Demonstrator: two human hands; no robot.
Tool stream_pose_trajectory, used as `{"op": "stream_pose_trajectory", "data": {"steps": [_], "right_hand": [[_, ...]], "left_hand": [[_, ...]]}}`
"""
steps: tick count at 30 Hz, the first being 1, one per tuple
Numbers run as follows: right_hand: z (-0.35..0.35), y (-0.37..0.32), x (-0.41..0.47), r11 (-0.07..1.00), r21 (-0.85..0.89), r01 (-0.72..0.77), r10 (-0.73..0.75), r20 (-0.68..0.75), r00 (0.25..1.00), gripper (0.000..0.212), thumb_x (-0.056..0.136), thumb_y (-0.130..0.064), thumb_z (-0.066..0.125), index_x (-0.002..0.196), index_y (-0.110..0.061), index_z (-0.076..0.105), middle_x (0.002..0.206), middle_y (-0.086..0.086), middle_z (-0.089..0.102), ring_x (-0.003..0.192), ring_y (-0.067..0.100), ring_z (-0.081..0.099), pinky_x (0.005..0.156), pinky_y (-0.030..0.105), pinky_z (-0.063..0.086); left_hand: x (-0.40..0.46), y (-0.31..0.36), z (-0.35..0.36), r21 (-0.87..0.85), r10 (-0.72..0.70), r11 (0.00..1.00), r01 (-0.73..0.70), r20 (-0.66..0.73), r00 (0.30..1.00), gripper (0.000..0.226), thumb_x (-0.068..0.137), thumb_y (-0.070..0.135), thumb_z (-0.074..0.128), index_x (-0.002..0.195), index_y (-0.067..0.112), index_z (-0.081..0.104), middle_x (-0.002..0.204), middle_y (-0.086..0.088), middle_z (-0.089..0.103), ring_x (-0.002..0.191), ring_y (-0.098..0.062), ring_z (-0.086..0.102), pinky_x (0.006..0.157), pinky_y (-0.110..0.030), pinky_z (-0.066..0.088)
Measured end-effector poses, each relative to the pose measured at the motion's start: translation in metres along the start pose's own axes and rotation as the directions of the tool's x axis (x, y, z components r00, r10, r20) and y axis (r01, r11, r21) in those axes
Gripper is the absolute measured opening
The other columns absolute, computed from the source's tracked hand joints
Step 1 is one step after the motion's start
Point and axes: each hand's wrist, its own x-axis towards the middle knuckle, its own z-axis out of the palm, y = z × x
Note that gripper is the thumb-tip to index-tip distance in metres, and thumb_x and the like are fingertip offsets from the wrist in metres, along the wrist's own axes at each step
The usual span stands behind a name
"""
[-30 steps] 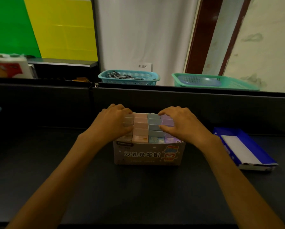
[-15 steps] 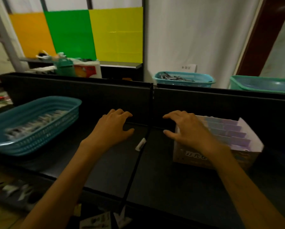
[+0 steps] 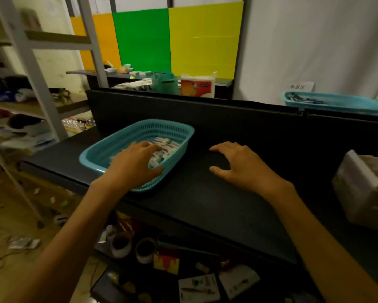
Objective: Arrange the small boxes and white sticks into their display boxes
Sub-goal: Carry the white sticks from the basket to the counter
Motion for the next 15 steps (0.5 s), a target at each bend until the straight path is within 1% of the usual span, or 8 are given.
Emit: {"op": "stream_pose_trajectory", "data": {"steps": [4, 7, 12, 15], "right_hand": [[0.016, -0.032, 0.035, 1.000, 0.019, -0.003, 0.003, 0.012, 1.000, 0.057, 0.089, -0.042, 0.059, 0.141, -0.026, 0.039, 0.142, -0.003, 0.044, 0.129, 0.015, 0.041, 0.107, 0.033, 0.034], [0.028, -0.046, 0.064, 0.999, 0.049, -0.004, 0.003, 0.019, 1.000, 0.057, 0.089, -0.041, 0.060, 0.140, -0.024, 0.040, 0.140, -0.003, 0.046, 0.126, 0.015, 0.044, 0.105, 0.033, 0.037], [0.053, -0.059, 0.113, 0.995, 0.086, -0.044, 0.040, 0.051, 0.998, 0.055, 0.088, -0.042, 0.061, 0.137, -0.025, 0.044, 0.139, -0.002, 0.048, 0.125, 0.019, 0.046, 0.103, 0.037, 0.041], [0.067, -0.060, 0.148, 0.995, 0.082, -0.064, 0.056, 0.104, 0.993, 0.054, 0.088, -0.041, 0.060, 0.136, -0.022, 0.044, 0.138, -0.001, 0.048, 0.124, 0.018, 0.047, 0.102, 0.036, 0.041]], "left_hand": [[0.008, -0.057, -0.008, -0.027, -0.041, 0.999, 0.041, -0.014, 0.999, 0.059, 0.083, 0.045, 0.064, 0.134, 0.024, 0.045, 0.132, -0.003, 0.050, 0.118, -0.022, 0.048, 0.093, -0.042, 0.047], [0.021, -0.084, -0.006, -0.038, -0.054, 0.998, 0.054, -0.005, 0.999, 0.060, 0.082, 0.042, 0.066, 0.135, 0.022, 0.046, 0.132, -0.004, 0.050, 0.115, -0.022, 0.052, 0.090, -0.037, 0.048], [0.057, -0.120, 0.004, -0.054, -0.042, 0.997, 0.046, 0.076, 0.996, 0.063, 0.081, 0.039, 0.068, 0.136, 0.021, 0.044, 0.132, -0.004, 0.048, 0.111, -0.022, 0.055, 0.088, -0.041, 0.053], [0.086, -0.138, 0.012, -0.062, -0.009, 0.998, 0.016, 0.113, 0.994, 0.063, 0.081, 0.036, 0.069, 0.136, 0.022, 0.044, 0.131, -0.003, 0.048, 0.110, -0.020, 0.055, 0.088, -0.037, 0.053]]}}
